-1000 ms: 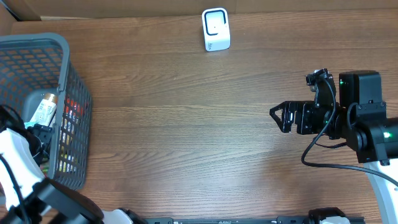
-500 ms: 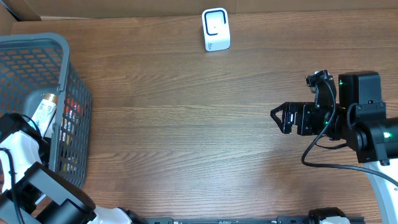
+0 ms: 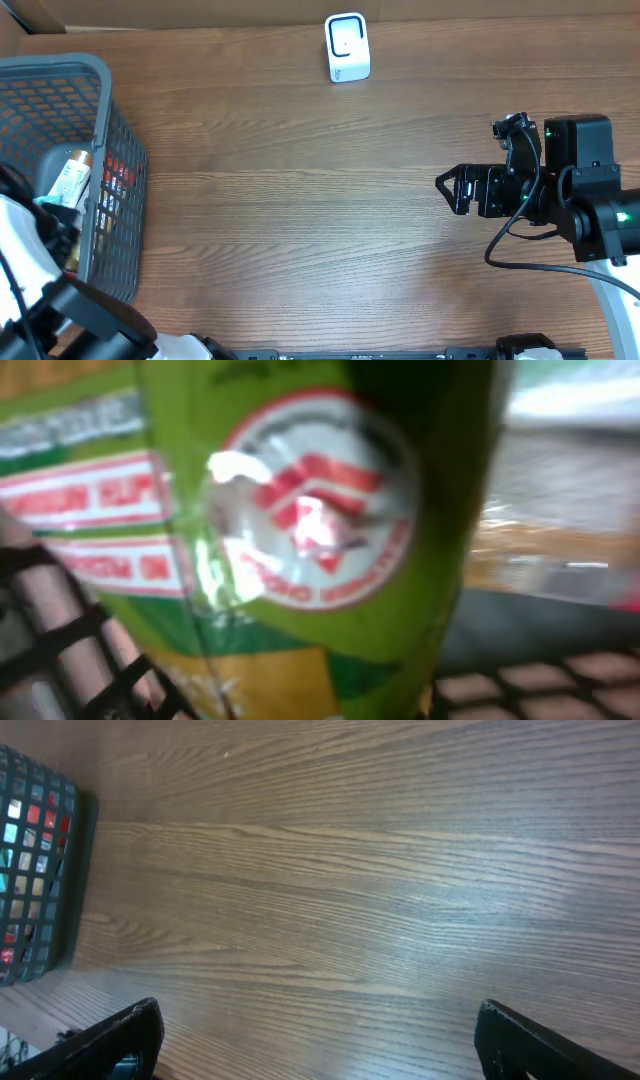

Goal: Scan the item barcode
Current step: 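Grasp the green-yellow drink pouch in the basket with the left gripper, then carry the green pouch out and set it on the table center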

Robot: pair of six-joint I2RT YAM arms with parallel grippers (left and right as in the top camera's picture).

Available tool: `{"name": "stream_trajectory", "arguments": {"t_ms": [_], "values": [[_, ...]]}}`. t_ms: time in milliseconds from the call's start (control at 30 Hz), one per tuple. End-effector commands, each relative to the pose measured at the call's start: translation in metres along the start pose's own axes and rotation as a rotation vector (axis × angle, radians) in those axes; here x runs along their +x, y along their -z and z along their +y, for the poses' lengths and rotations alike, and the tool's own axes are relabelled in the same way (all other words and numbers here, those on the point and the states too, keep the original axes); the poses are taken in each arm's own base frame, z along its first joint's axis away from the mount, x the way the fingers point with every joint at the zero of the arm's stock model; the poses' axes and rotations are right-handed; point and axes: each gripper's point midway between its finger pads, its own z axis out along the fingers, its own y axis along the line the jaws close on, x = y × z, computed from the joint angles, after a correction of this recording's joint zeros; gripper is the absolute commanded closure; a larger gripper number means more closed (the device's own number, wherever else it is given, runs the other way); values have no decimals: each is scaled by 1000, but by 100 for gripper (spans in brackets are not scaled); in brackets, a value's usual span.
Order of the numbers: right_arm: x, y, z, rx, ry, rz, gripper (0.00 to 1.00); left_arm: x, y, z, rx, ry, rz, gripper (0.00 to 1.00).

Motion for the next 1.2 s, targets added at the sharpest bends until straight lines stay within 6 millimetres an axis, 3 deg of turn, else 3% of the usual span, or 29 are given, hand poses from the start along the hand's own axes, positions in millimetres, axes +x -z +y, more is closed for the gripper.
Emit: {"name": "stream_trajectory", "arguments": {"t_ms": [0,133,233,333,400,500,600,867,1167], "values": [[-5,6,4,-1,23,-24,0,-37,112,-13,195,30,-246,96],[-5,6,4,-1,23,-24,0,-34,198,-30,410,-95,-379,96],[-5,6,4,0,23,-25,0,-9,261,-48,597,-263,-473,96],[-7,6,3,7,25,-30,0,32,301,-61,738,-427,-513,96],[-8,6,3,6,26,-34,0,62,309,-67,779,-508,-486,96],[-8,6,3,5,27,-36,0,118,293,-77,788,-656,-330,96],[-8,5,3,5,27,-34,0,172,255,-94,754,-826,-151,96],[-8,5,3,5,26,-33,0,272,161,-143,703,-1167,49,95],[-7,5,3,6,25,-30,0,385,88,-201,679,-1370,188,94]]}}
